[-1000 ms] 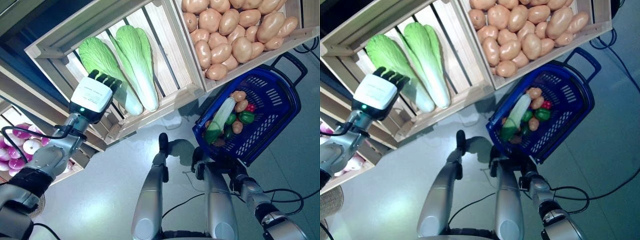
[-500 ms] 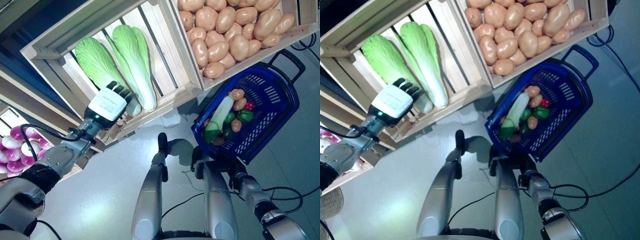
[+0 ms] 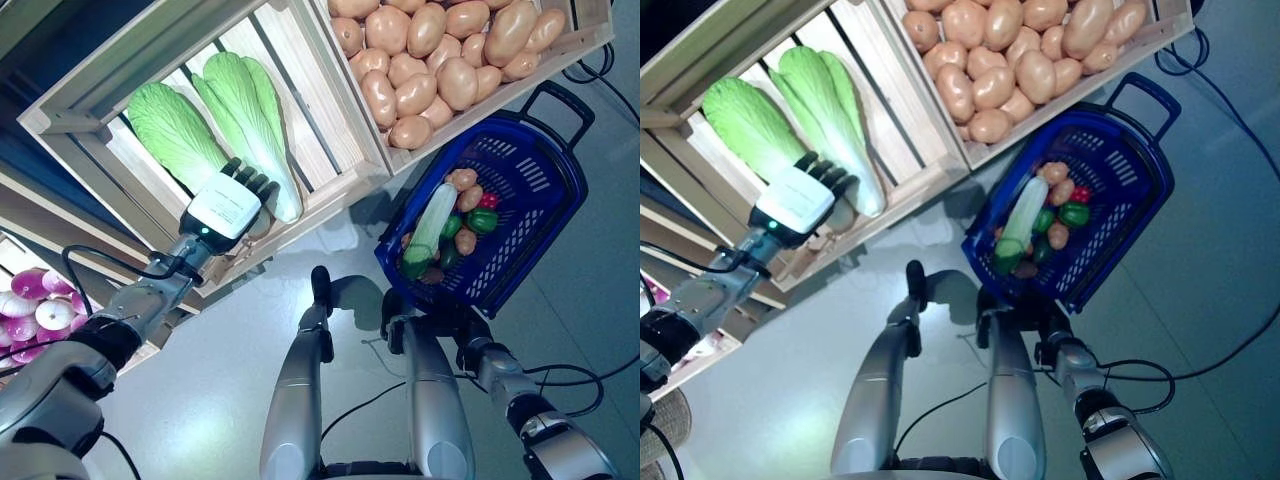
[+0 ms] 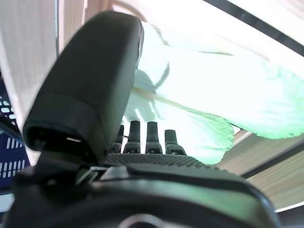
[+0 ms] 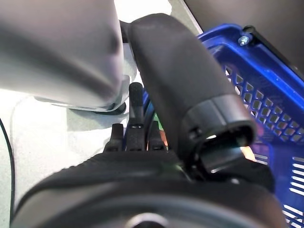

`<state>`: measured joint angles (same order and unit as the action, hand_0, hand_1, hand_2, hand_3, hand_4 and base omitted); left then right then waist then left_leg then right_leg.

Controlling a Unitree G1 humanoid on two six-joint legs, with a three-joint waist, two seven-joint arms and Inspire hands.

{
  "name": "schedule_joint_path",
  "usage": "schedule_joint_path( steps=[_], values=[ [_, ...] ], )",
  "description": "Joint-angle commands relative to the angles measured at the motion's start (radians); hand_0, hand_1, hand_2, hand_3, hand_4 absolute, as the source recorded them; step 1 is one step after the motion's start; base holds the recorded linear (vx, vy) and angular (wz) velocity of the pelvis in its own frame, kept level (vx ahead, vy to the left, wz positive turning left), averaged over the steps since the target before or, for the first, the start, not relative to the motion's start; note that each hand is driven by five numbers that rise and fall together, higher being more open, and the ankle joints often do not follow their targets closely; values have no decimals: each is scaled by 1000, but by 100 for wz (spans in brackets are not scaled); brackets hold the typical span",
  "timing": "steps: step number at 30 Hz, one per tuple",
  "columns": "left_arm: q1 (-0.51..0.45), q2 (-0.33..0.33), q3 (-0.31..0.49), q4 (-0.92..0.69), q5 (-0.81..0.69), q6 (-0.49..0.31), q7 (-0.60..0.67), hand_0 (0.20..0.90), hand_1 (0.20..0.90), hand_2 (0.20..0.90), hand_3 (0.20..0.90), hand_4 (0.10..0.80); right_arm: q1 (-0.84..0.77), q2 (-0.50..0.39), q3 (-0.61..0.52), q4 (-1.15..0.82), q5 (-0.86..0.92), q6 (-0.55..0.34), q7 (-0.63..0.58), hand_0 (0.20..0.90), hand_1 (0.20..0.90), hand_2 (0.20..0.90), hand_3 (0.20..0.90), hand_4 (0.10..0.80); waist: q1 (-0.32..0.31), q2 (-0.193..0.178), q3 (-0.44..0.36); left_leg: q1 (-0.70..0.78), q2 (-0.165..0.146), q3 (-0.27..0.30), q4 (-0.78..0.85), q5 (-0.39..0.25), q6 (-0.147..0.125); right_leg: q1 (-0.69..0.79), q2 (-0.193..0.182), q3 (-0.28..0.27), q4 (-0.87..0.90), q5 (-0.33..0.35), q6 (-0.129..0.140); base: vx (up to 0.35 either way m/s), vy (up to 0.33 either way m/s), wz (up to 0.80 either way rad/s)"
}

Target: Put vegetables into the basket

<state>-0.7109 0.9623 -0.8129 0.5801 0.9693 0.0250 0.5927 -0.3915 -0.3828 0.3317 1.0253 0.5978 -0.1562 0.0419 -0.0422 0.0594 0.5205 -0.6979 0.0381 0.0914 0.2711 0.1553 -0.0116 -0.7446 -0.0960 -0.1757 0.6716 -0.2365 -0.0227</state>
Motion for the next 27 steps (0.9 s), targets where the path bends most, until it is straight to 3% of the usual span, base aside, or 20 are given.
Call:
schedule_joint_path(
  steps=[1, 9, 27],
  values=[
    [-55, 8, 75, 36, 22, 39, 88, 900, 900, 900, 900, 800, 8, -30, 10, -23, 20, -6, -23, 900, 900, 900, 900, 800, -17, -4, 0, -41, 1, 41, 185, -174, -33, 20, 20, 39, -184, 167, 46, 4, 34, 1],
    [-28, -9, 125, 145, 29, 8, 194, 900, 900, 900, 900, 800, 32, -43, -1, -44, 18, -17, -24, 900, 900, 900, 900, 800, -18, -11, 0, -73, 7, 36, 209, -175, -34, -11, 18, 39, -161, 163, 44, -2, 8, 0],
    [129, -91, 183, 287, 65, 65, 284, 900, 900, 900, 900, 800, 26, -56, 6, -84, 24, -12, -43, 900, 900, 900, 900, 800, -5, -9, 0, -106, -4, 26, 203, -169, -38, -43, 15, 37, -166, 165, 42, 0, 2, 0]
  ],
)
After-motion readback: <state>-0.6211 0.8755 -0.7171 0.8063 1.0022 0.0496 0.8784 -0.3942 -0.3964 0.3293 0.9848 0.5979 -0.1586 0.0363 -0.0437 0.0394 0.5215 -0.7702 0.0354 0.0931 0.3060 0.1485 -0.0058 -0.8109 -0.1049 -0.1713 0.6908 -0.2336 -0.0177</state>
